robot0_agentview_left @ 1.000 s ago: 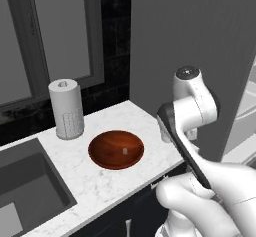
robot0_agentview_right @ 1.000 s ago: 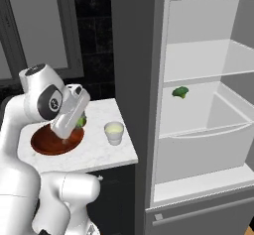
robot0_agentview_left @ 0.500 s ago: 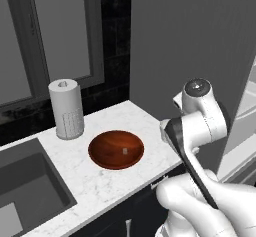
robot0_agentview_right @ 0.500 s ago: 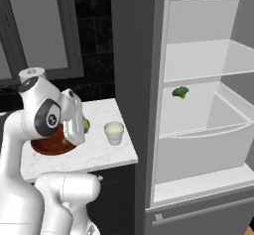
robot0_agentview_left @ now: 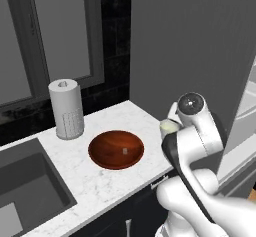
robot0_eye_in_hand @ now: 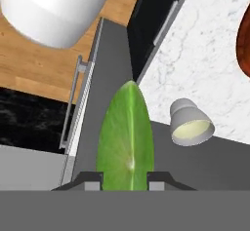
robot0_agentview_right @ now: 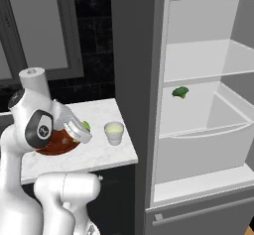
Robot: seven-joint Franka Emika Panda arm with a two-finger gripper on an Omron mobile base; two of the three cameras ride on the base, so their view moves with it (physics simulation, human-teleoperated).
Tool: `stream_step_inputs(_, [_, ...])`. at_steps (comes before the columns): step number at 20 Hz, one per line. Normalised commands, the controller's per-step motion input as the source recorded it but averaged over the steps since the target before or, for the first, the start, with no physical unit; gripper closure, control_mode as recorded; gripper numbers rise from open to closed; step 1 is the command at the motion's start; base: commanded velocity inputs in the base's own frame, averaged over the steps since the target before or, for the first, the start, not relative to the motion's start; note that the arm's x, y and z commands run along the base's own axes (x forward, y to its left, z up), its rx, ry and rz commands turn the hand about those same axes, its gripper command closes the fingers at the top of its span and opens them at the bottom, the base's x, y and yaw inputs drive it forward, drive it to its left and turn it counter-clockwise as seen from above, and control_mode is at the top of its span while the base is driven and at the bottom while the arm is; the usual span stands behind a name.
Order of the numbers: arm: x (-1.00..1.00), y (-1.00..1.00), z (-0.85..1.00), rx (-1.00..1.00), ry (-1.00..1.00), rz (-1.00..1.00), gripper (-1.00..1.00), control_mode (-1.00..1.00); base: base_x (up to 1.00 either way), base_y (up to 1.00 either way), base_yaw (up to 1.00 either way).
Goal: Grab a lemon wedge from the fridge and one ice cube from the ice bowl, and put them in the glass of lemonade.
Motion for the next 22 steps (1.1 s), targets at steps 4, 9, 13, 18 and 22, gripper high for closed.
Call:
stream_step_inputs(4, [0.26,0.13,-0.02,-0.12,0.06,0.05,1.00,-1.00,0.00,0.00,0.00])
stream_step_inputs(9, [0.34,0.04,-0.02,-0.01,-0.01,-0.06,1.00,-1.00,0.00,0.00,0.00])
stream_step_inputs(13, [0.38,-0.06,0.00,0.00,-0.02,-0.11,1.00,-1.00,0.00,0.00,0.00])
stream_step_inputs(18, [0.52,-0.05,-0.02,0.00,0.00,-0.08,1.00,-1.00,0.00,0.00,0.00])
stream_step_inputs(22, [0.46,-0.04,-0.17,0.00,0.00,0.00,1.00,-1.00,0.00,0.00,0.00])
